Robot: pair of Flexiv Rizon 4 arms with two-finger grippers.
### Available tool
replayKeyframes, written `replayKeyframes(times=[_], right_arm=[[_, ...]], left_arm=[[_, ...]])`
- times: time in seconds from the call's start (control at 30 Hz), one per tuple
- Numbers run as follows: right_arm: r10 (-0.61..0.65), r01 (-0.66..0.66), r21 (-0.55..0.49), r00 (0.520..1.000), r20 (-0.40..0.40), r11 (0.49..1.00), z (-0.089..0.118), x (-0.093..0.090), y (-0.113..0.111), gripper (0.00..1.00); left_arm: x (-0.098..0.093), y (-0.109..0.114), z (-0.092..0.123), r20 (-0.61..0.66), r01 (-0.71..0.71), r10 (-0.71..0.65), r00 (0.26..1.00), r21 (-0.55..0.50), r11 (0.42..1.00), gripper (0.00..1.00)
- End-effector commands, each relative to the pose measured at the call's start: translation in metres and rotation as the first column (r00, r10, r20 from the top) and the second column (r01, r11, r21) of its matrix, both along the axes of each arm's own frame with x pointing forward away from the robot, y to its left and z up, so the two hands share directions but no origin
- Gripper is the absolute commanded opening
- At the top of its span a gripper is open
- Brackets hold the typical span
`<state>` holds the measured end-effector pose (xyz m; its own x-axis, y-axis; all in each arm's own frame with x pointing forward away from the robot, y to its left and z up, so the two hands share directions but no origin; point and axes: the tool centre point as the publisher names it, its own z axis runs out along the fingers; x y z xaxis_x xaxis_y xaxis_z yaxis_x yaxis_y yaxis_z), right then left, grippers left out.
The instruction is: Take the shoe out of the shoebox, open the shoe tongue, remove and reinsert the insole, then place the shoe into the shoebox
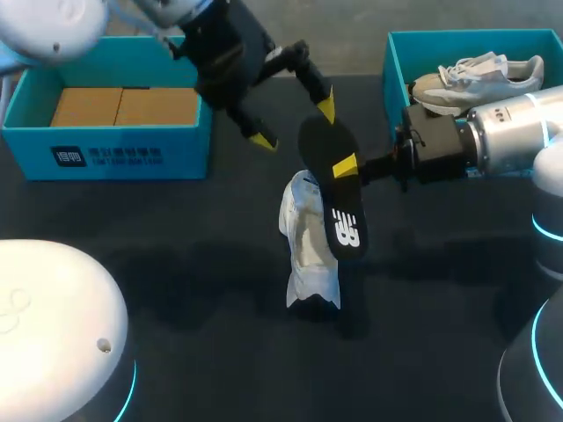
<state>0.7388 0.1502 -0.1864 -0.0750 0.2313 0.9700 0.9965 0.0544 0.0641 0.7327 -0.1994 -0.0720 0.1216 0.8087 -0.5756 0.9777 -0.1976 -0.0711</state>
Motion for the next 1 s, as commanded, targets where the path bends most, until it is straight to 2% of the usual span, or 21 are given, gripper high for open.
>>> replayKeyframes(times=[0.03, 0.43, 0.57, 0.8, 1.0], right_arm=[[0.006, -0.006, -0.002, 1.0, -0.003, 1.0, -0.001, 0.004, 0.001, 0.0], [0.02, -0.021, -0.024, 0.999, -0.042, 0.999, -0.006, 0.013, 0.0, 0.0], [0.041, -0.041, -0.016, 0.998, -0.039, 0.999, -0.008, 0.015, 0.002, 0.0], [0.057, -0.057, 0.013, 0.998, -0.006, 0.998, -0.01, 0.014, 0.0, 0.0], [0.06, -0.06, 0.009, 0.998, -0.008, 0.998, -0.013, 0.015, -0.002, 0.0]], left_arm=[[0.012, 0.003, 0.014, 0.001, 0.07, -0.075, 0.997, 0.367, 0.928, 1.0], [0.031, -0.01, 0.024, 0.108, 0.008, -0.076, 0.991, 0.526, 0.851, 1.0], [0.036, -0.014, 0.025, 0.189, -0.062, -0.036, 0.981, 0.489, 0.87, 1.0], [0.036, -0.014, 0.025, 0.189, -0.062, -0.036, 0.981, 0.489, 0.87, 1.0], [0.036, -0.014, 0.025, 0.189, -0.062, -0.036, 0.981, 0.489, 0.87, 1.0]])
